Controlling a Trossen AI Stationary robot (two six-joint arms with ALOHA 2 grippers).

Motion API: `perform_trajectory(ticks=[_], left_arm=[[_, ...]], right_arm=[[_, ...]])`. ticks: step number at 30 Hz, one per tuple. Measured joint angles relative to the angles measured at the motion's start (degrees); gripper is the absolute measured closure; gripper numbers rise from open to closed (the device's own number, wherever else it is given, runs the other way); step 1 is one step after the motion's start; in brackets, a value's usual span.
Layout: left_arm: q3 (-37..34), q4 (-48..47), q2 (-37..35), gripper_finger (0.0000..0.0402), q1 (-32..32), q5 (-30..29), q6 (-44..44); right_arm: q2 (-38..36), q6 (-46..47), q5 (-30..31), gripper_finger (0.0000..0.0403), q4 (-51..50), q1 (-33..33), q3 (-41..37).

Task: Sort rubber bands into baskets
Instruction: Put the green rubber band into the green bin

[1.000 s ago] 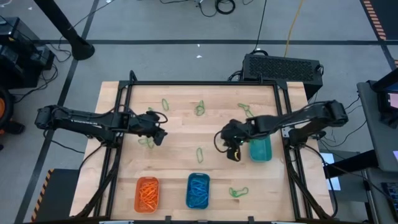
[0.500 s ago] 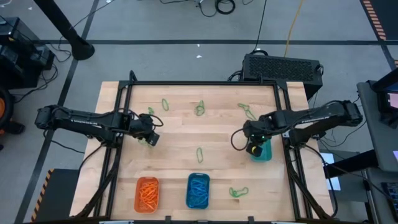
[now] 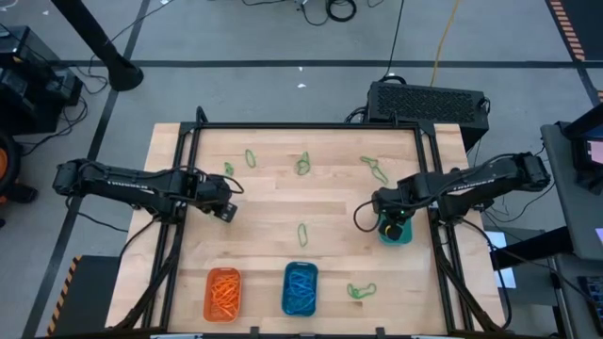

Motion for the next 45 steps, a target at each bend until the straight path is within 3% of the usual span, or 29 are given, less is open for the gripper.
perform_trajectory(ticks=[7, 18, 24, 35, 40, 45], left_arm=[[-0.01, -0.14, 2.91, 0.0272, -0.96, 0.72, 3.28], [-0.01, 6.16, 13.49, 0.0272, -3.25, 0.64, 4.04], [-0.01, 9.97, 18.20, 0.0272, -3.79, 1.42, 6.34], [2.29, 10.78, 18.73, 0.0272, -3.78, 5.41, 7.69], [2.84, 8.22, 17.79, 0.0272, -3.76, 1.34, 8.21], [2.75, 2.97, 18.10, 0.0272, -3.76, -2.86, 7.86]], right_arm=[[0.00, 4.36, 3.14, 0.0379, 0.09, 0.00, -0.06], [0.00, 4.04, 2.95, 0.0282, -1.22, -0.02, -0.06], [0.00, 4.54, 2.90, 0.0248, -1.20, -0.04, -0.06], [0.00, 4.67, -0.11, 0.0240, -1.22, -0.04, -0.06], [0.00, 5.15, -0.18, 0.0240, -0.74, -0.04, -0.05], [0.00, 6.77, -4.77, 0.0241, 2.09, -0.04, -0.03]])
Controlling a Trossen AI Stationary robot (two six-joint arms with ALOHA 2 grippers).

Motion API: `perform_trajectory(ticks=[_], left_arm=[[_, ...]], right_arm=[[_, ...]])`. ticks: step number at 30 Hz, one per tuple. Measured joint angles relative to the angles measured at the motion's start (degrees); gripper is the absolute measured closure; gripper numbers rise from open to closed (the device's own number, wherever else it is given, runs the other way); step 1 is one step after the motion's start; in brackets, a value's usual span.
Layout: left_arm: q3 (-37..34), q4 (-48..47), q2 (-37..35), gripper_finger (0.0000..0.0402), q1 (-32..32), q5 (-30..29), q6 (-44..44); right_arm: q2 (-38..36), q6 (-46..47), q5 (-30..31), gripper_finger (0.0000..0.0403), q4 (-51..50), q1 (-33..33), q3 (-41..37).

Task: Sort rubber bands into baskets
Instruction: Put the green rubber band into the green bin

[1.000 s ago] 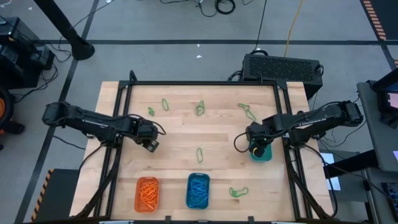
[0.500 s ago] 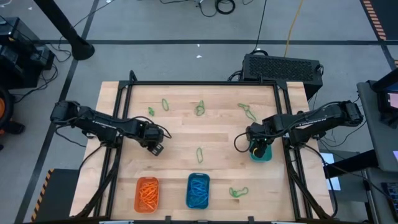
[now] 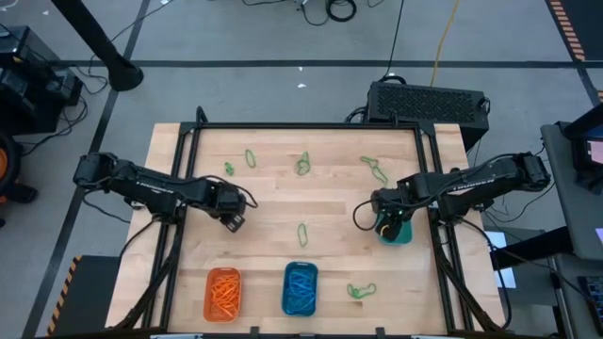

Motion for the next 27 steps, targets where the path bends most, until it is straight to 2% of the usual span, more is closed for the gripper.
perform_trajectory(ticks=[7, 16, 27], left_arm=[[-2.24, 5.49, 0.00, 0.0272, 0.04, 0.34, 1.34], [-2.73, 4.28, 0.00, 0.0272, 0.06, -2.29, -0.04], [-2.72, 4.95, 2.65, 0.0272, 0.17, 1.42, 1.66]], right_arm=[[0.01, 0.70, -1.27, 0.0241, 1.99, 0.00, 0.00], [0.00, 1.66, -1.40, 0.0241, 1.99, 0.00, 0.00], [0.02, 4.39, -5.58, 0.0241, 2.14, 0.00, 2.46]])
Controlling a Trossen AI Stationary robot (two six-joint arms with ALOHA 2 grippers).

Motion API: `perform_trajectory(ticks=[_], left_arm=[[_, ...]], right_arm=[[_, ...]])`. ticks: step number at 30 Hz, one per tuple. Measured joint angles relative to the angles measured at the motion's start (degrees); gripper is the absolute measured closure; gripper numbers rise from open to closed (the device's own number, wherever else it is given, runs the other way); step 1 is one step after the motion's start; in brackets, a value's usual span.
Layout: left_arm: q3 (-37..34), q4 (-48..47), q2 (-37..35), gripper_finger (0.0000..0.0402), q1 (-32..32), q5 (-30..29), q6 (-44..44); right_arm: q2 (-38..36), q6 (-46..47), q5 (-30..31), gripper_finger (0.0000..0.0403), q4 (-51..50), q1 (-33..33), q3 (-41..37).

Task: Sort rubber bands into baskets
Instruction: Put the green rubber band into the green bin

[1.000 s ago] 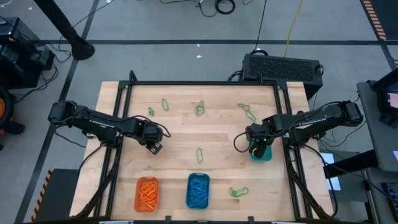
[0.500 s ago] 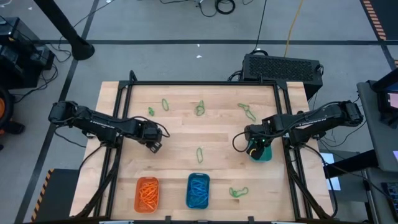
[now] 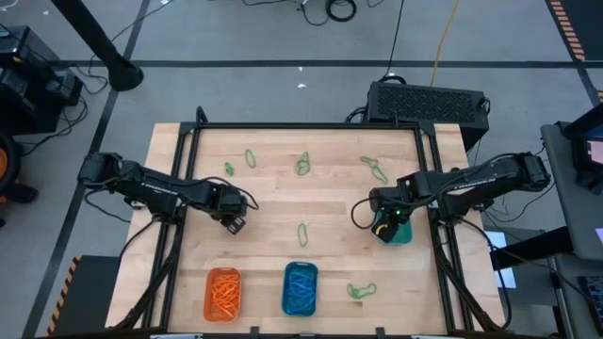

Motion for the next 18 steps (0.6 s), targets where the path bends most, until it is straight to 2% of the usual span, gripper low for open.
perform_trajectory(ticks=[5, 7, 11, 15, 18], left_arm=[[0.40, -0.02, 3.45, 0.0289, 0.04, 0.84, 0.22], [0.46, 0.14, 3.73, 0.0313, 0.02, 1.09, 1.26], [1.27, 0.06, 3.03, 0.0387, -0.04, 1.45, 3.37], [3.05, -1.49, 2.50, 0.0395, -0.04, -0.25, 4.22], [5.63, -1.60, 2.43, 0.0397, 0.02, -0.80, 4.50]], right_arm=[[0.00, -1.57, 4.15, 0.0241, 0.18, -0.02, 4.17], [0.00, -2.27, 6.47, 0.0241, 0.21, -0.02, 5.98], [0.00, -4.41, 9.38, 0.0241, 0.97, -0.02, 9.18], [0.00, -6.12, 13.17, 0.0241, 2.60, 0.00, 11.62], [0.00, -6.93, 17.73, 0.0241, 7.48, -0.02, 12.10]])
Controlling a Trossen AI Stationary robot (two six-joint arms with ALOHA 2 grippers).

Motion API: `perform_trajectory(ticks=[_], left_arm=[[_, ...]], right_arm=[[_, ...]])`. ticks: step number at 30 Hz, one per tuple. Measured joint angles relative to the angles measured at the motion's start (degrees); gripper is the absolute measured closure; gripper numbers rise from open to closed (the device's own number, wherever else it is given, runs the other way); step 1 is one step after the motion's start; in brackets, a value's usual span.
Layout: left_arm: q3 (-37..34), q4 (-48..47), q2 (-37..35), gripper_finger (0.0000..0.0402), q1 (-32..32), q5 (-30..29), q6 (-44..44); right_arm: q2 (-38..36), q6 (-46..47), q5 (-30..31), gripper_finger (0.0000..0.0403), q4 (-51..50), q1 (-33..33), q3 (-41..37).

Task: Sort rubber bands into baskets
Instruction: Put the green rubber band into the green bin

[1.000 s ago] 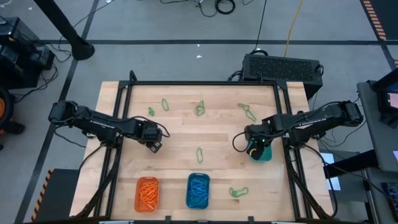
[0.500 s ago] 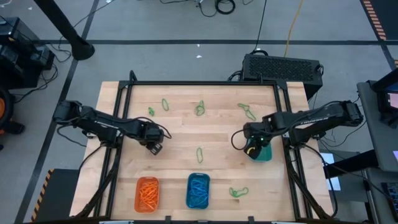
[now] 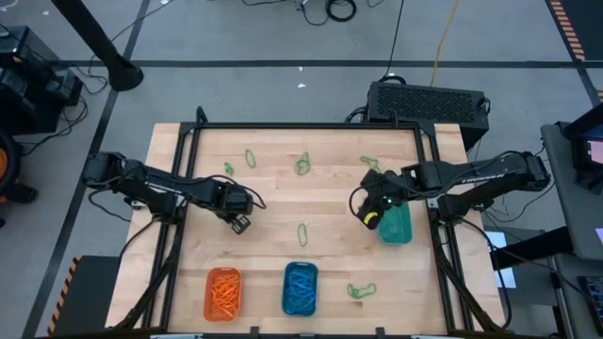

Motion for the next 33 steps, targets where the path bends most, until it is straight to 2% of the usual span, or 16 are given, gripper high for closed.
perform_trajectory(ticks=[3, 8, 12, 17, 23, 29, 33], left_arm=[[2.48, -0.86, -0.04, 0.0397, -0.09, -0.08, 1.28], [7.82, 2.40, -0.08, 0.0398, -0.11, -0.10, 4.53], [12.80, 11.51, -0.73, 0.0399, -0.47, 4.02, 10.60], [17.59, 20.96, -1.26, 0.0399, -0.63, 10.65, 17.26], [18.66, 37.62, -1.20, 0.0400, -1.09, 21.07, 21.14], [18.68, 46.91, -1.20, 0.0400, -1.05, 22.71, 20.81], [18.68, 46.60, -1.20, 0.0400, -1.07, 22.90, 20.71]], right_arm=[[0.05, -1.29, 3.29, 0.0241, 7.83, 0.00, 0.00], [1.90, -10.69, 3.27, 0.0241, 23.60, 0.00, 0.00], [4.64, -19.39, 1.10, 0.0241, 33.72, 0.03, 0.00], [8.38, -25.89, -1.52, 0.0241, 39.76, 0.04, -0.02], [13.35, -31.90, -1.48, 0.0241, 47.82, 0.01, -0.06], [16.39, -37.89, -5.23, 0.0241, 57.10, 0.19, -0.07], [17.27, -42.57, -8.75, 0.0241, 61.86, 0.91, -0.07]])
